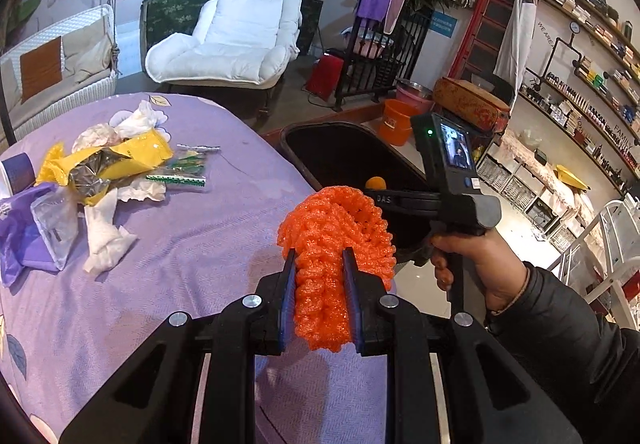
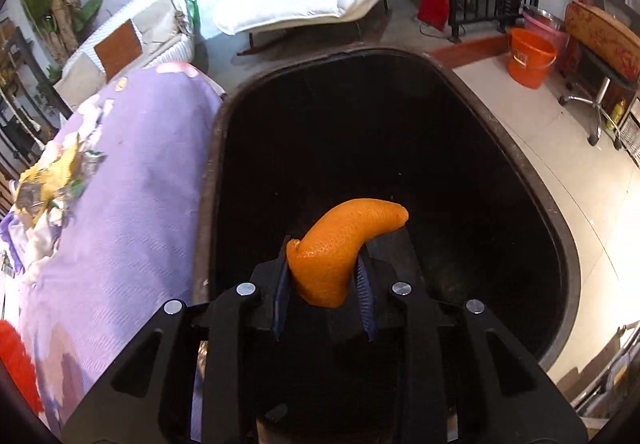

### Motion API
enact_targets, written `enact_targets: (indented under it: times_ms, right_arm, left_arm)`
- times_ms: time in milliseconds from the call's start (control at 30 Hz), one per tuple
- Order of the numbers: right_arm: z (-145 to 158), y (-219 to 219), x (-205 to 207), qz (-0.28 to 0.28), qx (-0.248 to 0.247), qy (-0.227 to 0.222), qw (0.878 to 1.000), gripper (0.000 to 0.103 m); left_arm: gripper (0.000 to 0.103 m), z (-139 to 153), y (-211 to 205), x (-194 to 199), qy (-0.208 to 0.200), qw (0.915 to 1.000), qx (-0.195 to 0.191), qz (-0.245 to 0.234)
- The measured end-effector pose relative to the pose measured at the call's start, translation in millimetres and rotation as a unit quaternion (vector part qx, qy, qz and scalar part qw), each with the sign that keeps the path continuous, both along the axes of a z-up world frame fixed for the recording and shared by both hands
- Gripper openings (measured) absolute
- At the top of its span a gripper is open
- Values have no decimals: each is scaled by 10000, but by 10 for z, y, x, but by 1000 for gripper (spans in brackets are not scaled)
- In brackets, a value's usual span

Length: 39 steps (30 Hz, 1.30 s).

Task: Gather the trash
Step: 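Carry the sweet potato over the black bin and open the right gripper, then lower the orange net into the black bin and open the left gripper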

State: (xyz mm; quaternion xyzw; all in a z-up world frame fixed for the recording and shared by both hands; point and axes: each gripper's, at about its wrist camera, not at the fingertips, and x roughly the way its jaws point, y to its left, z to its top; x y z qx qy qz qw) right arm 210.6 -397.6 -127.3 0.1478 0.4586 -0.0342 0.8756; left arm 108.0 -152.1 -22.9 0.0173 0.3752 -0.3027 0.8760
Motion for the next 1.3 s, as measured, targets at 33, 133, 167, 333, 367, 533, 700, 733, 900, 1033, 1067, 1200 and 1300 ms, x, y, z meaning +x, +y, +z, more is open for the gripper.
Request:
enact_targets:
  times_ms: [33,133,167,333,367,533,700,733,900,1033,1067,1200,1300]
  right_arm:
    - [-17,-4,13,7,-11,44,10000,39]
    - [-26,-10,37,-42,-116,58,9999,59]
    - [-20,-3,33,-47,-170,54,9998,61]
    - [35,-28,-77,-122,-228,-31,9997,64]
    - [60,-28,-116,-170,-295,-72,9994,64]
    - [355,-55,-493,-402,-385,-704,9960,68]
    - [566,-155,-939,-705,-476,-1146,9898,75]
    - [580,-196,-1034,-751,-473,-1202,9888,75]
    - [561,-328,-1405,-1023,-476,-1237,9859,77]
    - [563,-368,-1585,-1111,-500,-1229,9849,77]
    - [562,-366,-1612,-1106,-502,-1232,9849,77]
    - [562,-374,-1680,-1165,-495,-1244,9841,78]
    - [552,-402,-1722,-1216,-463,-1227,9839,80]
  left_arm:
    - [22,7,-20,-1,15,10000,-3,-4]
    - [22,-8,-64,30,65,10000,7,-31]
    - [22,-11,-79,38,89,10000,4,-43]
    - [22,-7,-171,88,140,9999,15,-89]
    - [22,-5,-193,114,137,9998,28,-103]
    - [22,36,-410,297,170,9996,81,-223]
    - [22,-11,-681,538,332,9987,159,-346]
    - [22,-31,-748,588,390,9983,174,-391]
    - [22,-130,-1034,761,542,9968,326,-487]
    - [22,-219,-1237,863,666,9951,471,-561]
    - [22,-240,-1278,883,699,9946,491,-593]
    - [22,-296,-1437,918,719,9930,637,-684]
    - [25,-356,-1508,947,773,9911,751,-785]
